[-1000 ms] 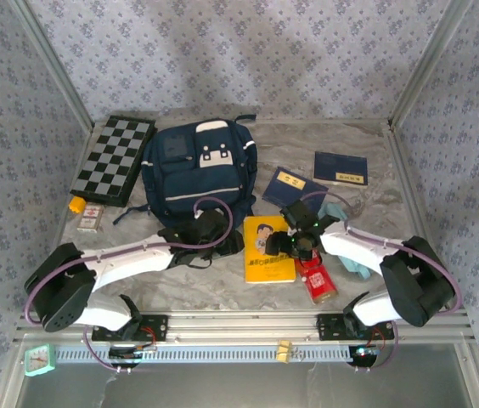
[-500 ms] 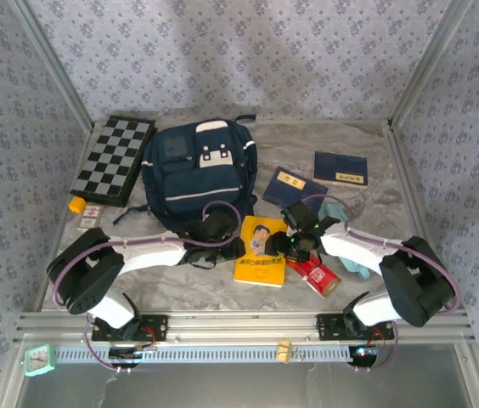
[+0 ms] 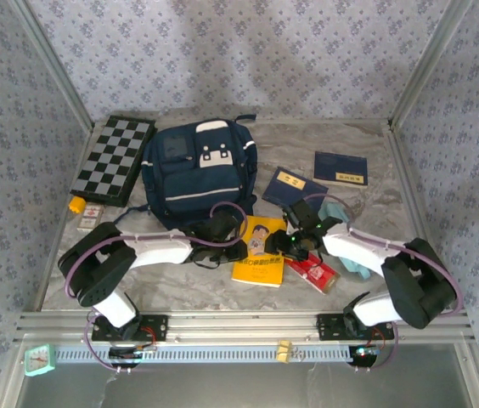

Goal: Pack the student bag

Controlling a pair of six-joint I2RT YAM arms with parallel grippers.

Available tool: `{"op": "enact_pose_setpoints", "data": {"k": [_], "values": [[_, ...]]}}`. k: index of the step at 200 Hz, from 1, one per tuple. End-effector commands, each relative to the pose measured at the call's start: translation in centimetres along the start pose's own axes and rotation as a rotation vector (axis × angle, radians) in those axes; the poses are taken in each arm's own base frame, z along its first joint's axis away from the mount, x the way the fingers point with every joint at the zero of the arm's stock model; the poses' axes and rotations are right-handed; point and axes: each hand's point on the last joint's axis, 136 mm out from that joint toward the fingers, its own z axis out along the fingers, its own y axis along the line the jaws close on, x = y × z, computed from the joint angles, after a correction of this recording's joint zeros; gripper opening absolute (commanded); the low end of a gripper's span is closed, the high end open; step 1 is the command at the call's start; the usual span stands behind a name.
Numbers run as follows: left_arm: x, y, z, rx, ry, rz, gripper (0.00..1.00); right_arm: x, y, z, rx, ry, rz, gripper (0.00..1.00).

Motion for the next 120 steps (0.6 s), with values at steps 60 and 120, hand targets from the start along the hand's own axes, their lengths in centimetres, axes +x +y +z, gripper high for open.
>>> {"op": "enact_pose_setpoints", "data": {"k": [60,120], "values": [[-0.1,-1.2,-0.1,0.029,-0.002,0.033,0.34,0.4,2.2,-1.9,-0.198,-0.002,0.021,0.53],[0.0,-1.4,-0.2,0.037,0.004,0.039,0.34,0.2,2.6,-2.1,-0.256,-0.010,0.022,0.32]]}}
